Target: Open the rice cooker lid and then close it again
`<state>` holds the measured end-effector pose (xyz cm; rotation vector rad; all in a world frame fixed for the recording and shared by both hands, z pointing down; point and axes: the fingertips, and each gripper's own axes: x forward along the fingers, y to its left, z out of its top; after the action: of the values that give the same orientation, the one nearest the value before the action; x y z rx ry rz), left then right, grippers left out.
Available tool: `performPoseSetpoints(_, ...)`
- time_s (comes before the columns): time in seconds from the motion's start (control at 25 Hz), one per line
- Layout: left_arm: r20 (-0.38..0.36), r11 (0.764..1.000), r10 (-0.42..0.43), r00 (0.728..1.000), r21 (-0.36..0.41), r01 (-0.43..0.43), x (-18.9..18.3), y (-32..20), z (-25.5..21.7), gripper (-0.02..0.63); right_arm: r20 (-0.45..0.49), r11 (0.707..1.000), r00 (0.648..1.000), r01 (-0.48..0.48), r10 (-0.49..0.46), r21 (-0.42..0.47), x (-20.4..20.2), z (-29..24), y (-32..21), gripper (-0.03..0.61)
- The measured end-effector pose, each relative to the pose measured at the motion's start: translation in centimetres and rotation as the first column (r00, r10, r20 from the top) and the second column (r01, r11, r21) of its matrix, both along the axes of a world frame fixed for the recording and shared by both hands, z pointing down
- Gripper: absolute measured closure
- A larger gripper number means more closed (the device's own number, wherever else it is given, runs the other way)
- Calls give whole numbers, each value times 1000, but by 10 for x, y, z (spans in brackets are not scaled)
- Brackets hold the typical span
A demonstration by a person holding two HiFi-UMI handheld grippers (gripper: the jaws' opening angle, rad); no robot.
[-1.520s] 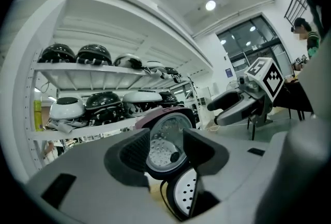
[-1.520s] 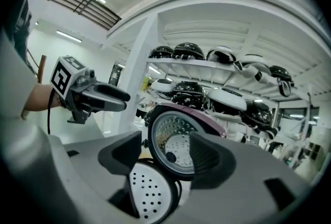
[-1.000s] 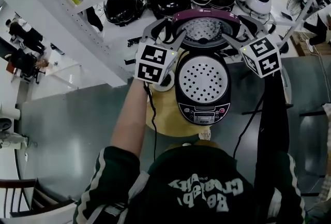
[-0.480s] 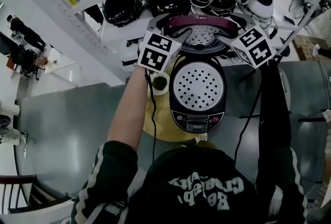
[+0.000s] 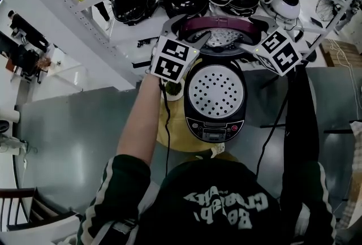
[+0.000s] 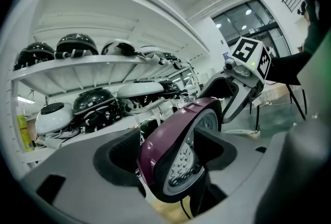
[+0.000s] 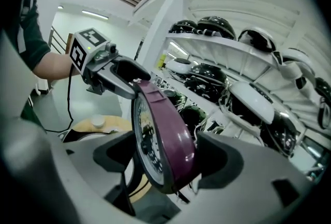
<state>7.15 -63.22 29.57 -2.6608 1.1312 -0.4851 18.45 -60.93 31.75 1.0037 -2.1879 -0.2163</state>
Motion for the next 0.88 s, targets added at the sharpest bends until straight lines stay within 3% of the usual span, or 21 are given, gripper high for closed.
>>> performPoseSetpoints(0.24, 6, 999, 33, 999, -10, -33, -5, 32, 4, 290, 27, 1000, 999, -17, 17, 3, -4, 2, 29, 198)
performPoseSetpoints(0.56, -56, 995, 76, 996, -61, -79, -15, 81, 16, 302, 29, 999, 999, -44, 44, -17, -14, 18, 77, 196)
performPoseSetpoints(0.72, -29, 993, 99, 995, -57, -100, -17, 106, 33, 302, 17, 997, 998, -64, 65, -33, -18, 33, 105, 198)
performPoseSetpoints(0.88, -21, 985, 136, 990, -104, -138, -20, 134, 52, 302, 44, 994, 996, -81, 84, -73, -25, 48, 133, 198)
